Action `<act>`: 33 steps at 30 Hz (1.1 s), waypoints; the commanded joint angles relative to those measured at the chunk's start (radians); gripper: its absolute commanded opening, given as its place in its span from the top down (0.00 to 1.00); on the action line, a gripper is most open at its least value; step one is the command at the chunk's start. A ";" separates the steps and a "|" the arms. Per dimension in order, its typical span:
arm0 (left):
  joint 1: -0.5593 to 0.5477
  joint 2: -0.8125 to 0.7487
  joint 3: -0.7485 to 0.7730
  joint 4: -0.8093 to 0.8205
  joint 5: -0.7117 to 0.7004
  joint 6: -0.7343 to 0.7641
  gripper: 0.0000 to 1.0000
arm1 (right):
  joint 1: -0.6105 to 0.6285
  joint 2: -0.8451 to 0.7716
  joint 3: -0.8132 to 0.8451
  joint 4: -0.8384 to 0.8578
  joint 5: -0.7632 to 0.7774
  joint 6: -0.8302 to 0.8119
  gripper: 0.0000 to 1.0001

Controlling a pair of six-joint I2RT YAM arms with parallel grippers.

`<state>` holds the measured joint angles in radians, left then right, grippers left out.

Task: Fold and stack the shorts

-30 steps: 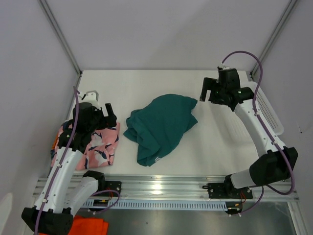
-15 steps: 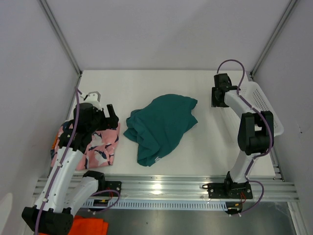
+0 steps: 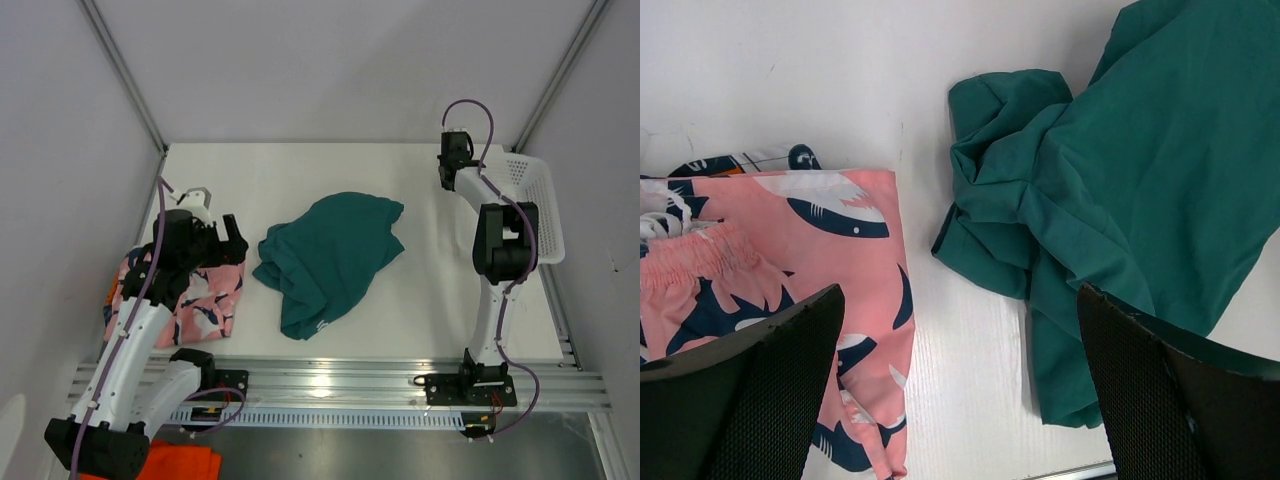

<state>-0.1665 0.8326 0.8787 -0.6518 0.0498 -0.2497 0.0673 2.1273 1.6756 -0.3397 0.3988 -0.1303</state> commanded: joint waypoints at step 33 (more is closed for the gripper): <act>-0.022 0.051 -0.006 0.044 0.010 0.027 0.01 | 0.238 -0.148 0.529 -0.325 -0.449 0.073 0.01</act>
<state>-0.1791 0.8921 0.8787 -0.6399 0.0444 -0.2424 0.2184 2.1113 2.2368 -0.4698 0.0822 -0.2047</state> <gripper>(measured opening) 0.992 0.993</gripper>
